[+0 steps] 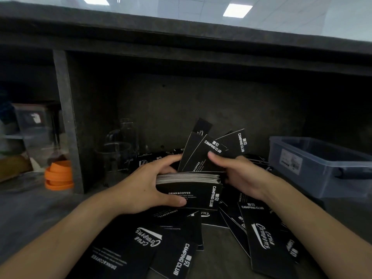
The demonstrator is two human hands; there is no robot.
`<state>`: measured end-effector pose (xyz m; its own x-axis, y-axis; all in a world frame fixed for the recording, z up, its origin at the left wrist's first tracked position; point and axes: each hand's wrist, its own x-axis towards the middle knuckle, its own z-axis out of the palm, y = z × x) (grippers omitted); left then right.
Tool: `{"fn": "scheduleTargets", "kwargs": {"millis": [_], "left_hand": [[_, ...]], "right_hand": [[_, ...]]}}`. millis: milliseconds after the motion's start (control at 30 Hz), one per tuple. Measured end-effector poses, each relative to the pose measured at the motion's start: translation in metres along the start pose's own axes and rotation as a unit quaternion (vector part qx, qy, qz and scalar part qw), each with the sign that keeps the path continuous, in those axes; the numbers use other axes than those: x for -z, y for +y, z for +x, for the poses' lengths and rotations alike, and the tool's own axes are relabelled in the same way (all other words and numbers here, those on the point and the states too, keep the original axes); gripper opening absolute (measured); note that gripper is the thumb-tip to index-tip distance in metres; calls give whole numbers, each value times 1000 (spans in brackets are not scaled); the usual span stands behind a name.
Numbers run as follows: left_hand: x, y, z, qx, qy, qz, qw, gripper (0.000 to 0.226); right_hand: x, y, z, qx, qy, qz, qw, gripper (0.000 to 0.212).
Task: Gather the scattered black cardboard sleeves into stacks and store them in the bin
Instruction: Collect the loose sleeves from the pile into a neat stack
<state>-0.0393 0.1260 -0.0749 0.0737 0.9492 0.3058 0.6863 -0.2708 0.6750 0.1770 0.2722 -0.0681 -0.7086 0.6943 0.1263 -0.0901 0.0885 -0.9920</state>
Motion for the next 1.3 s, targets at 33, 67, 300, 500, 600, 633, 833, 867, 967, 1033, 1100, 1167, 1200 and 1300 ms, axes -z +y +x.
{"fn": "scheduleTargets", "kwargs": {"millis": [33,67,300,500,600,633,833,867,967,1033,1100,1167,1200,1300], "left_hand": [[0,0,0,-4,-2,-4,1000,84],[1,-1,0,-7,-5,-4,1000,85],[2,2,-3,-4,-6,42,999,105],[3,2,-1,5,-14,76,997,104],[4,3,-1,8,-13,82,997,98],[4,3,-1,9,-14,83,996,97],[2,-1,-2,18,-7,140,990,113],[2,-1,-2,22,0,138,990,118],[1,-1,-2,22,11,134,991,123],[1,-1,-3,11,5,137,990,114],[1,-1,-3,-8,-5,149,989,100],[2,-2,-2,-27,-8,154,988,89],[2,-2,-2,-33,-6,150,988,85],[3,-4,-1,-34,5,130,991,83]], "right_hand": [[4,-3,0,29,26,-8,999,44],[9,-7,0,63,57,-23,996,43],[34,-13,-3,163,82,-163,970,31],[19,-12,1,97,44,-162,981,73],[10,-14,-6,187,50,-235,953,43],[7,-15,-7,212,57,-245,944,29],[17,-15,-2,217,100,-149,959,17],[22,-12,0,191,103,-108,970,19],[30,2,4,47,33,-132,990,23],[30,9,5,-24,-15,-197,980,28],[27,6,4,-38,-26,-184,982,37],[25,0,4,-30,-35,-165,985,59],[23,-3,3,-32,-21,-168,985,69],[13,-3,3,-26,58,-188,980,66]]}}
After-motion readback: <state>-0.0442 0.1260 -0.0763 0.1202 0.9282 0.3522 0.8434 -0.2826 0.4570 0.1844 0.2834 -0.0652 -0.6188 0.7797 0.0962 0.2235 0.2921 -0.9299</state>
